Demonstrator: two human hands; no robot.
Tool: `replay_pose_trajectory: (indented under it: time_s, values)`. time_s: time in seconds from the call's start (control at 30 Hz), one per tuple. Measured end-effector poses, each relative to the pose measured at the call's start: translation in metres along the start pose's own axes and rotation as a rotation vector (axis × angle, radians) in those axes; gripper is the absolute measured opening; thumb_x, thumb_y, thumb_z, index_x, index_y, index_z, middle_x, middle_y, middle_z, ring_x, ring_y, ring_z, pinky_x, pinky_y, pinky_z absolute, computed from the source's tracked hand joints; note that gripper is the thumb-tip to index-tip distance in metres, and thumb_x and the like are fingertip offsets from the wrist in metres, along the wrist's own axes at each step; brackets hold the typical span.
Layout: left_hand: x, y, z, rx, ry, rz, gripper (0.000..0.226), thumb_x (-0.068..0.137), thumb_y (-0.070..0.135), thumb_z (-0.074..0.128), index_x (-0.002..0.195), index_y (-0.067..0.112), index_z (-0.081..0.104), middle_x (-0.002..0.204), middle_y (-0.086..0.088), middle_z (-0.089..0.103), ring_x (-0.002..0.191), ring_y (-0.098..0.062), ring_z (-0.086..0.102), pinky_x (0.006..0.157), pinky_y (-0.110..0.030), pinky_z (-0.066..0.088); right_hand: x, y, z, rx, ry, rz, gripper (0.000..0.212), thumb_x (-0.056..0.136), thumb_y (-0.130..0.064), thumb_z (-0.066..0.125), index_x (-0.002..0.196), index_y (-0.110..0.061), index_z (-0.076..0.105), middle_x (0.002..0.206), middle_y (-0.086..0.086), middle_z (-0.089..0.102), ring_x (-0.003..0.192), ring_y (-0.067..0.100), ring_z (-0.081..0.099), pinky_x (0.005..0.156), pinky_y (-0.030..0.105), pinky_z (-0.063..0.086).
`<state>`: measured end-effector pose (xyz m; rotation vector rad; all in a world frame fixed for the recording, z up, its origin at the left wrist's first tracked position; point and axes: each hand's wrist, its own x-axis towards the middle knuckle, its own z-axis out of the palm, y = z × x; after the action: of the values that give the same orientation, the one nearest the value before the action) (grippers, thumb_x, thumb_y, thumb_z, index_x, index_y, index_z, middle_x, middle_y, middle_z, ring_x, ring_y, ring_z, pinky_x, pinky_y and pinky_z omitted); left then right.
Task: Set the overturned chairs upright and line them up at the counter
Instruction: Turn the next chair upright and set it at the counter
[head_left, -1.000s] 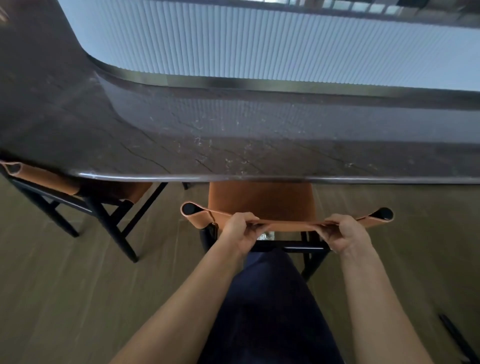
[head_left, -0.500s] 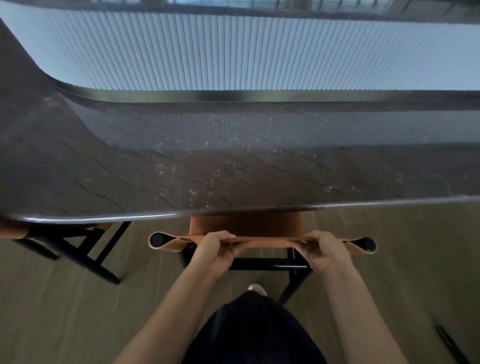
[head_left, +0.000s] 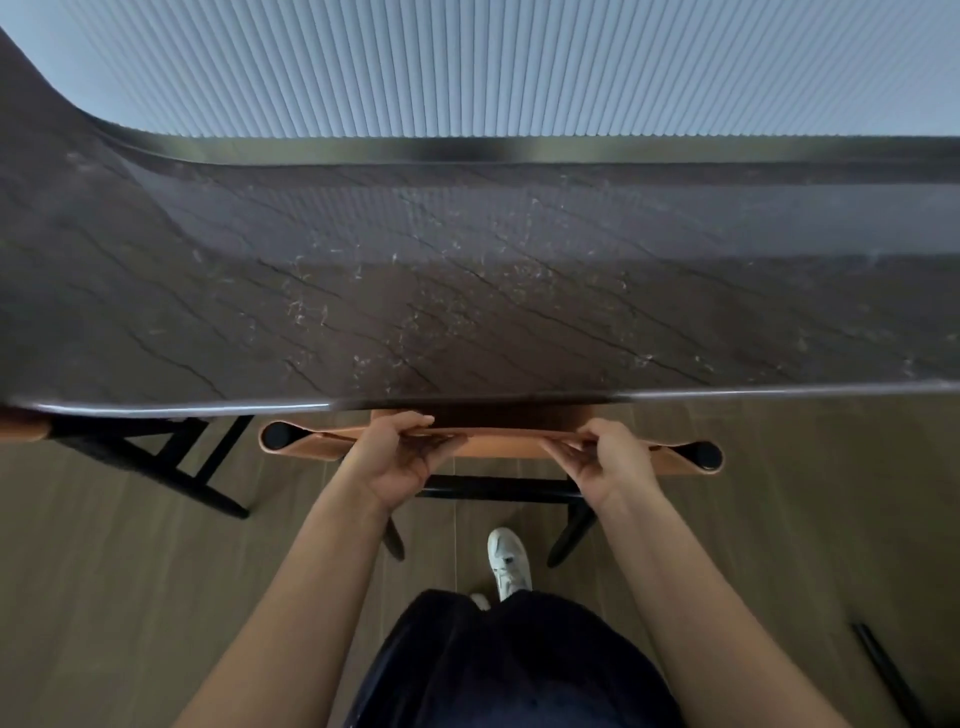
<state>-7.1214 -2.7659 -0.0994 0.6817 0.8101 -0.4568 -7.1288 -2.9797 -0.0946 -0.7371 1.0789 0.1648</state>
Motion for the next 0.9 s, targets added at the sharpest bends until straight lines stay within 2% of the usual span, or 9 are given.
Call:
replay_pose_trajectory:
  time_s: [0.2, 0.27, 0.33, 0.43, 0.57, 0.7, 0.73, 0.8, 0.9]
  values:
    - [-0.007, -0.011, -0.015, -0.093, 0.035, -0.050, 0.047, 0.095, 0.025, 0.059, 0.133, -0.002, 0.047, 0.130, -0.025, 0.055, 0.116, -0.045, 0.055, 0.078, -0.059, 0.055, -0.001, 0.014, -0.018, 0.012, 0.011, 0.010, 0.015, 0.089, 0.013, 0.046, 0.091, -0.003, 0.048, 0.095, 0.018, 0.051, 0.080, 0.032, 0.060, 0.046, 0.043, 0.058]
    - [-0.009, -0.018, -0.015, -0.106, 0.063, -0.056, 0.035, 0.097, 0.018, 0.055, 0.122, -0.006, 0.050, 0.128, -0.022, 0.055, 0.120, -0.045, 0.052, 0.085, -0.059, 0.051, -0.002, 0.018, -0.024, 0.027, 0.036, 0.011, 0.013, 0.092, 0.011, 0.046, 0.089, -0.002, 0.049, 0.093, 0.018, 0.051, 0.079, 0.033, 0.058, 0.053, 0.047, 0.059]
    - [-0.012, -0.026, -0.017, -0.074, 0.102, -0.061, 0.013, 0.097, -0.001, 0.043, 0.106, -0.006, 0.052, 0.125, -0.024, 0.052, 0.126, -0.046, 0.047, 0.099, -0.060, 0.041, -0.004, 0.025, -0.033, 0.046, 0.057, 0.007, 0.014, 0.092, 0.012, 0.043, 0.089, -0.001, 0.048, 0.090, 0.018, 0.052, 0.078, 0.036, 0.057, 0.066, 0.051, 0.058]
    - [-0.015, -0.039, -0.027, -0.002, 0.131, -0.076, 0.021, 0.091, -0.015, 0.032, 0.092, -0.004, 0.050, 0.116, -0.028, 0.052, 0.120, -0.048, 0.047, 0.106, -0.057, 0.037, -0.007, 0.036, -0.047, 0.020, 0.059, -0.040, 0.020, 0.089, 0.018, 0.040, 0.089, 0.000, 0.048, 0.088, 0.021, 0.054, 0.074, 0.036, 0.059, 0.063, 0.053, 0.057]
    - [-0.020, -0.054, -0.027, 0.051, 0.120, -0.033, 0.024, 0.089, -0.017, 0.031, 0.084, -0.001, 0.048, 0.091, -0.021, 0.055, 0.092, -0.038, 0.056, 0.106, -0.055, 0.039, -0.009, 0.041, -0.062, -0.014, 0.077, -0.186, 0.029, 0.086, 0.022, 0.041, 0.107, 0.002, 0.048, 0.089, 0.026, 0.058, 0.070, 0.035, 0.063, 0.048, 0.045, 0.059]
    - [-0.013, -0.066, -0.019, 0.090, 0.060, -0.034, 0.022, 0.090, -0.017, 0.033, 0.090, -0.003, 0.050, 0.091, -0.024, 0.058, 0.088, -0.037, 0.060, 0.103, -0.053, 0.043, 0.000, 0.027, -0.071, -0.038, 0.102, -0.240, 0.025, 0.088, 0.019, 0.046, 0.107, 0.004, 0.049, 0.088, 0.025, 0.062, 0.073, 0.034, 0.067, 0.069, 0.053, 0.059]
    - [-0.012, -0.067, -0.016, 0.109, 0.043, -0.038, 0.021, 0.091, -0.017, 0.034, 0.090, -0.003, 0.051, 0.091, -0.024, 0.060, 0.088, -0.037, 0.061, 0.101, -0.053, 0.044, 0.001, 0.023, -0.072, -0.048, 0.101, -0.246, 0.020, 0.088, 0.019, 0.047, 0.101, 0.004, 0.051, 0.086, 0.024, 0.063, 0.072, 0.033, 0.067, 0.068, 0.053, 0.060]
    - [-0.008, -0.068, -0.005, 0.104, 0.037, -0.040, 0.019, 0.092, -0.015, 0.036, 0.090, -0.004, 0.051, 0.090, -0.024, 0.061, 0.087, -0.037, 0.062, 0.094, -0.053, 0.047, 0.006, 0.011, -0.069, -0.054, 0.105, -0.259, 0.017, 0.088, 0.018, 0.048, 0.089, 0.001, 0.050, 0.082, 0.022, 0.062, 0.069, 0.032, 0.067, 0.054, 0.047, 0.060]
    - [0.002, -0.070, 0.016, 0.082, 0.036, -0.050, 0.016, 0.095, -0.013, 0.036, 0.100, -0.004, 0.048, 0.105, -0.026, 0.055, 0.105, -0.043, 0.057, 0.104, -0.052, 0.041, 0.018, -0.008, -0.066, -0.006, 0.133, -0.268, 0.018, 0.087, 0.019, 0.048, 0.091, 0.002, 0.049, 0.086, 0.025, 0.060, 0.071, 0.035, 0.066, 0.041, 0.039, 0.056]
